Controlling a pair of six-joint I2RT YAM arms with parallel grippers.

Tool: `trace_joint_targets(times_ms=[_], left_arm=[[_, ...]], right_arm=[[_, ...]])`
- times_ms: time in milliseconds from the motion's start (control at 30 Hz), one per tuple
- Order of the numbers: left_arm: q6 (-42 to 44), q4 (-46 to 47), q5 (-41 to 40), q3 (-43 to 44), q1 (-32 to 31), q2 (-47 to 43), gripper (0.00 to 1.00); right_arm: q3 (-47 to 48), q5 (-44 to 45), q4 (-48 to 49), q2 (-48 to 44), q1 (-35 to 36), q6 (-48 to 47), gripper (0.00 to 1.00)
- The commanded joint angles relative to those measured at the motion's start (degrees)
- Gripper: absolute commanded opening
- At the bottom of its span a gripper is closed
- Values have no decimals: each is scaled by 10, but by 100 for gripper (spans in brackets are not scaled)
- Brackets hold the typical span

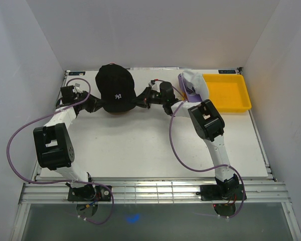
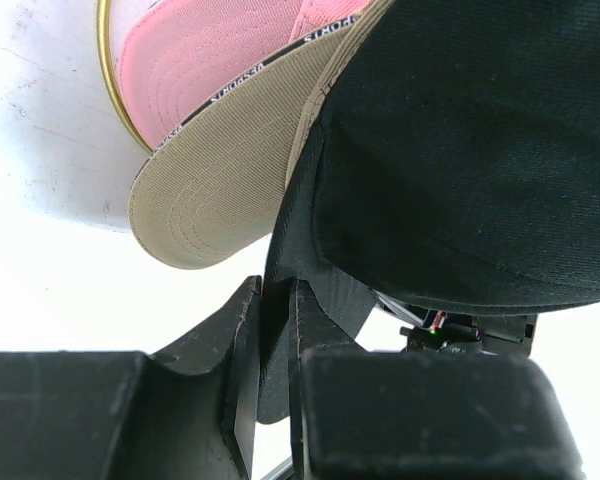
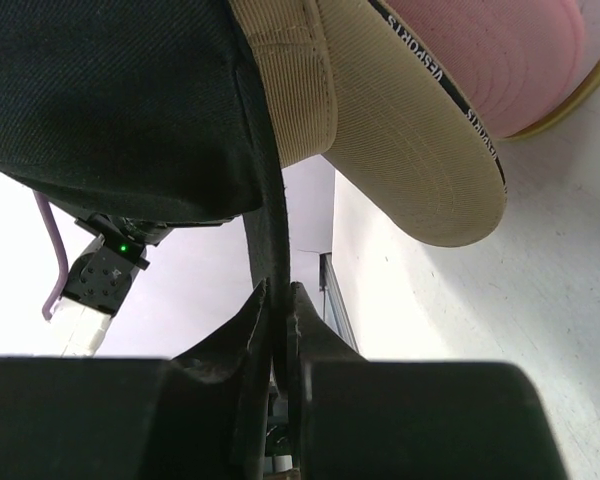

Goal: Stack the hats

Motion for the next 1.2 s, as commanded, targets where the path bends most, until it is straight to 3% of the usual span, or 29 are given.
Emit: trace_joint_targets(times_ms=[0, 200, 367, 700, 1167], left_arm=[[12, -36, -24, 9, -14, 8, 0], [14, -41, -33, 7, -17, 10, 1], [17, -43, -39, 4, -18, 8, 10], [23, -50, -47, 2, -19, 2, 20], [29, -62, -57, 2, -18, -7, 33]], right_arm=[[-6, -32, -56, 21, 29, -37, 8], [-9, -29, -70, 22, 29, -45, 8], [-11, -26, -80, 20, 29, -53, 9], [-10, -25, -90, 16, 29, -63, 21], [-9, -22, -112, 6, 29, -81, 27]])
